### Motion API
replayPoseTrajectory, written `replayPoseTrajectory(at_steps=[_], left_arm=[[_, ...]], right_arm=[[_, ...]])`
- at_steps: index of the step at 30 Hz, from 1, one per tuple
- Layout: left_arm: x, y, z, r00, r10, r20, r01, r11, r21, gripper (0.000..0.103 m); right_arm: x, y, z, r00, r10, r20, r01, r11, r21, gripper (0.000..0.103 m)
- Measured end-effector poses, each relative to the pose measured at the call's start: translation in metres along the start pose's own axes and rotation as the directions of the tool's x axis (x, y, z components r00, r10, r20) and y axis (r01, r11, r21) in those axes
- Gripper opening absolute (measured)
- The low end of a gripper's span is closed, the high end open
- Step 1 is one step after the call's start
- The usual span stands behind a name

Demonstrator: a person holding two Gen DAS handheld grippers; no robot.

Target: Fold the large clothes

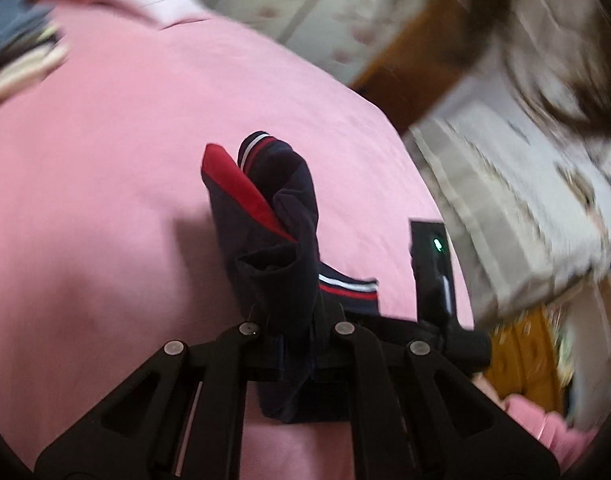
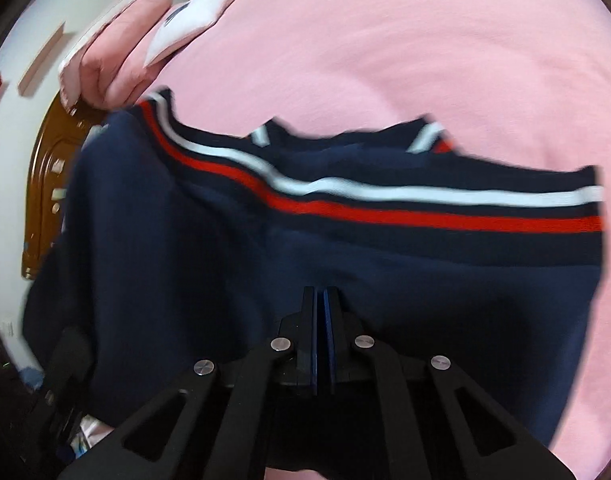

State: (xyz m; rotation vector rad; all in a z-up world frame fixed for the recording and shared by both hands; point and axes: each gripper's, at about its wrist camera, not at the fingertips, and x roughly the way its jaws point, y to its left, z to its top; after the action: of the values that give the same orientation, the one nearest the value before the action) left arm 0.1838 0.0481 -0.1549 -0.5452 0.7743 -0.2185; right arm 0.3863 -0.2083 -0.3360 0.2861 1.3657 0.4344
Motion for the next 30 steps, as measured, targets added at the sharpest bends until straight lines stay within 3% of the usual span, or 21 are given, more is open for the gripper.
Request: replayPoseTrajectory(at_steps=[6,11,13,16,21,22,25,30], left_arm=[[0.031,-0.064,-0.005,0.997,-0.02,-0.08,0.037,0.975,0.221,0.005],[0.062,-0.111,-0.045,0.986,-0.013,-0.166,0.072,0.934,0.35,0.006],[0.082,-0.116,-0.075,0.975,-0.023,-0.222,0.102,0.93,0.352,0.006],[0.123,-0.116,-0.095,0.951,-0.04,-0.306,0.143,0.936,0.323,0.006],[0.152,-0.101,-0.102,0.926,-0.061,-0.372,0.173,0.946,0.274,0.006],[0.153,-0.099,-0.099,0.926,-0.057,-0.374,0.174,0.941,0.289,0.006],[0.152,-0.104,-0.107,0.91,-0.019,-0.414,0.194,0.902,0.386,0.006],[0.141,-0.101,-0.117,0.859,-0.064,-0.508,0.266,0.904,0.336,0.006]], right_arm=[[-0.054,-0.06,-0.013,0.993,-0.053,0.102,0.043,0.994,0.097,0.006],[-0.098,-0.114,-0.032,0.979,-0.119,0.163,0.084,0.975,0.206,0.006],[-0.112,-0.13,-0.037,0.972,-0.138,0.188,0.09,0.965,0.245,0.006],[-0.126,-0.145,-0.04,0.965,-0.137,0.223,0.071,0.957,0.282,0.006],[-0.133,-0.137,-0.033,0.971,0.008,0.238,-0.065,0.971,0.232,0.007],[-0.126,-0.131,-0.027,0.978,0.033,0.206,-0.076,0.976,0.202,0.01],[-0.102,-0.108,-0.013,0.991,0.053,0.121,-0.07,0.988,0.141,0.035],[-0.077,-0.097,0.01,0.995,0.034,0.098,-0.046,0.991,0.129,0.035]])
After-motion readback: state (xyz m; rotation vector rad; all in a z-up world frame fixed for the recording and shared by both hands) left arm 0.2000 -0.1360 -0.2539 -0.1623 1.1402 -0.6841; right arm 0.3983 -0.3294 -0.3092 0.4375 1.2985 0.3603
